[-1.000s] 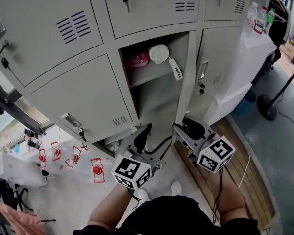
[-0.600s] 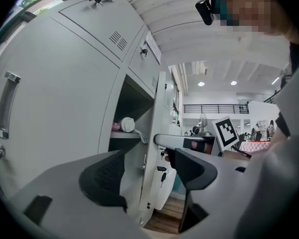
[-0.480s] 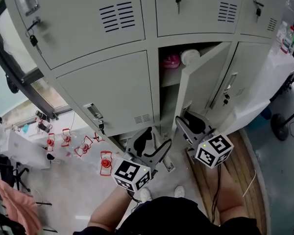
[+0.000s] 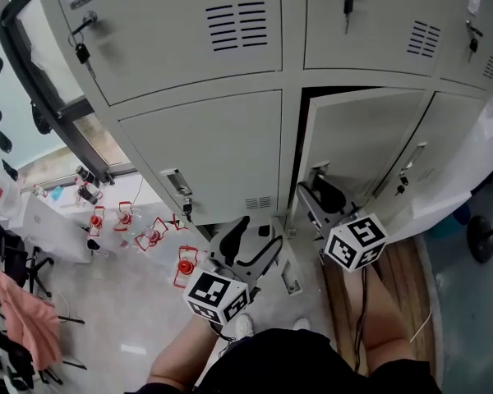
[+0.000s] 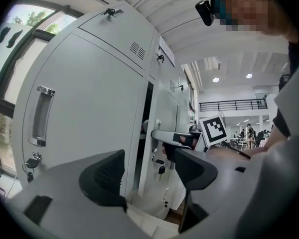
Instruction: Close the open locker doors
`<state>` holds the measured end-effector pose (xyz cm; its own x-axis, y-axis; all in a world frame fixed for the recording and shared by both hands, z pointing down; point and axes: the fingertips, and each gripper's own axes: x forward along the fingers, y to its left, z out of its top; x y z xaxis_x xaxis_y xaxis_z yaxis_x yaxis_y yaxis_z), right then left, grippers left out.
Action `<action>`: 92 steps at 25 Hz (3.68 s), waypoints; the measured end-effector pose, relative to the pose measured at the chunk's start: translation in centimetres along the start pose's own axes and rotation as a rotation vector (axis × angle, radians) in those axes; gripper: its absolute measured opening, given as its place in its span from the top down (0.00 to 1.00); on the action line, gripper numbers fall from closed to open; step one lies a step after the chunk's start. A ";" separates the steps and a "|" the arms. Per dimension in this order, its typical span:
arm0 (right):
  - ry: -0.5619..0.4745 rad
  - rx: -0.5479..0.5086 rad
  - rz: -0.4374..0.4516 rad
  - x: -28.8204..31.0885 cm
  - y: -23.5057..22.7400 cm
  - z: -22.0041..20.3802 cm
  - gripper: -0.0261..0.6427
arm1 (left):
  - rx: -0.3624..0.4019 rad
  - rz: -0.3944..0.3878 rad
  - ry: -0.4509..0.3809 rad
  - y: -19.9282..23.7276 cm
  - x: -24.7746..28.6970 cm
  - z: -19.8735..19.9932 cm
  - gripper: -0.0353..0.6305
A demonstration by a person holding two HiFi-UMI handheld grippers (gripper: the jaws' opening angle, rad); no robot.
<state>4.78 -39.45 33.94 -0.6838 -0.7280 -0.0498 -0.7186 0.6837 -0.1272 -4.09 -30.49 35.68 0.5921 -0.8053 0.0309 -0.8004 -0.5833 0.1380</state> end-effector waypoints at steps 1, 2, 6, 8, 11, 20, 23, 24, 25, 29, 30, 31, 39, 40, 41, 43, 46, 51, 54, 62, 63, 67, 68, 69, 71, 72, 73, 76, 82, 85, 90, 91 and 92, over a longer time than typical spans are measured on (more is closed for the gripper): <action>-0.001 0.002 0.008 0.4 -0.1 0.0 0.75 | 0.001 0.011 0.000 0.2 -0.1 0.0 0.45; -0.002 0.003 0.016 0.8 -0.1 0.0 0.75 | 0.002 0.021 -0.001 0.5 -0.2 -0.1 0.45; -0.004 0.008 0.034 2.0 -0.5 0.0 0.72 | 0.003 0.058 -0.002 1.2 -0.5 -0.2 0.45; -0.005 0.011 0.040 2.4 -0.7 0.0 0.72 | 0.004 0.073 -0.004 1.4 -0.6 -0.2 0.45; -0.007 0.015 0.050 2.8 -1.0 -0.1 0.72 | 0.005 0.092 -0.004 1.6 -0.8 -0.3 0.45; -0.005 0.027 0.070 3.6 -1.3 -0.3 0.71 | -0.002 0.121 -0.002 1.8 -0.8 -0.7 0.45; 0.001 0.023 0.080 3.6 -1.2 -0.3 0.71 | -0.002 0.120 -0.004 1.7 -0.5 -0.6 0.45; 0.002 0.022 0.082 3.6 -1.2 -0.3 0.71 | -0.001 0.119 -0.005 1.7 -0.5 -0.6 0.45; 0.002 0.020 0.083 3.6 -1.2 -0.3 0.71 | 0.000 0.118 -0.006 1.6 -0.4 -0.5 0.45; 0.005 0.017 0.088 3.4 -1.3 -0.3 0.71 | -0.002 0.115 -0.006 1.4 -0.1 -0.6 0.45; 0.005 0.017 0.088 3.3 -1.3 -0.3 0.71 | -0.003 0.114 -0.005 1.3 0.0 -0.7 0.45; 0.006 0.017 0.089 3.3 -1.4 -0.3 0.71 | -0.004 0.113 -0.003 1.2 0.1 -0.7 0.45; 0.005 0.022 0.078 1.8 -2.5 -0.4 0.71 | -0.008 0.104 0.008 0.0 0.9 -1.3 0.44; 0.005 0.024 0.072 1.5 -2.8 -0.4 0.71 | -0.008 0.104 0.009 -0.3 1.0 -1.4 0.44; 0.006 0.029 0.064 1.2 -3.3 -0.5 0.70 | -0.008 0.105 0.010 -0.6 1.1 -1.4 0.45; 0.003 0.054 0.047 0.4 -4.4 -0.5 0.69 | -0.010 0.109 0.011 -1.3 1.2 -1.6 0.45; 0.001 0.085 0.033 -1.3 -5.9 -0.6 0.69 | -0.014 0.122 0.010 -2.3 1.3 -1.8 0.45; 0.009 0.101 0.036 -4.1 -6.9 -1.0 0.69 | -0.025 0.147 0.016 -4.5 1.4 -2.6 0.45; 0.021 0.113 0.047 -5.8 -7.0 -1.7 0.69 | -0.033 0.157 0.026 -6.0 1.4 -3.5 0.45; 0.073 0.149 0.011 -9.5 -7.2 -5.7 0.67 | -0.075 0.137 0.081 -8.3 1.0 -7.1 0.44; 0.084 0.153 0.001 -9.9 -7.1 -6.4 0.64 | -0.081 0.128 0.093 -8.4 0.9 -7.7 0.44; 0.116 0.184 -0.042 -11.6 -6.2 -8.8 0.60 | -0.104 0.077 0.137 -8.8 0.4 -9.7 0.44; 0.123 0.190 -0.056 -12.1 -5.8 -9.3 0.59 | -0.108 0.060 0.146 -9.0 0.1 -10.1 0.44; 0.129 0.198 -0.073 -12.6 -5.3 -9.8 0.58 | -0.112 0.041 0.157 -9.2 -0.2 -10.5 0.43; 0.141 0.219 -0.111 -13.9 -4.1 -10.9 0.58 | -0.119 0.000 0.178 -9.6 -1.1 -11.3 0.43; 0.146 0.231 -0.132 -14.5 -3.5 -11.5 0.58 | -0.123 -0.021 0.187 -9.7 -1.7 -11.7 0.43; 0.151 0.242 -0.154 -15.2 -2.8 -12.0 0.58 | -0.126 -0.041 0.195 -9.8 -2.2 -12.1 0.42; 0.156 0.268 -0.217 -17.2 -0.6 -13.3 0.58 | -0.139 -0.091 0.220 -10.0 -4.0 -13.3 0.42; 0.182 0.285 -0.315 -20.5 3.5 -16.5 0.58 | -0.138 -0.169 0.281 -10.3 -7.1 -16.4 0.42; 0.207 0.288 -0.340 -21.5 4.9 -18.4 0.58 | -0.142 -0.183 0.307 -10.3 -7.7 -18.4 0.42; 0.248 0.314 -0.337 -22.3 5.1 -21.1 0.58 | -0.162 -0.156 0.318 -10.6 -7.0 -21.1 0.42; 0.252 0.320 -0.332 -22.4 4.8 -21.4 0.58 | -0.168 -0.149 0.323 -10.7 -6.7 -21.6 0.42; 0.253 0.325 -0.326 -22.4 4.5 -21.6 0.58 | -0.174 -0.140 0.329 -10.9 -6.4 -22.2 0.42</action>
<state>14.14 -18.95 55.92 -0.4692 -0.8376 0.2798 -0.8505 0.3433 -0.3986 2.92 -16.65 55.91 0.7150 -0.6260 0.3112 -0.6991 -0.6352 0.3283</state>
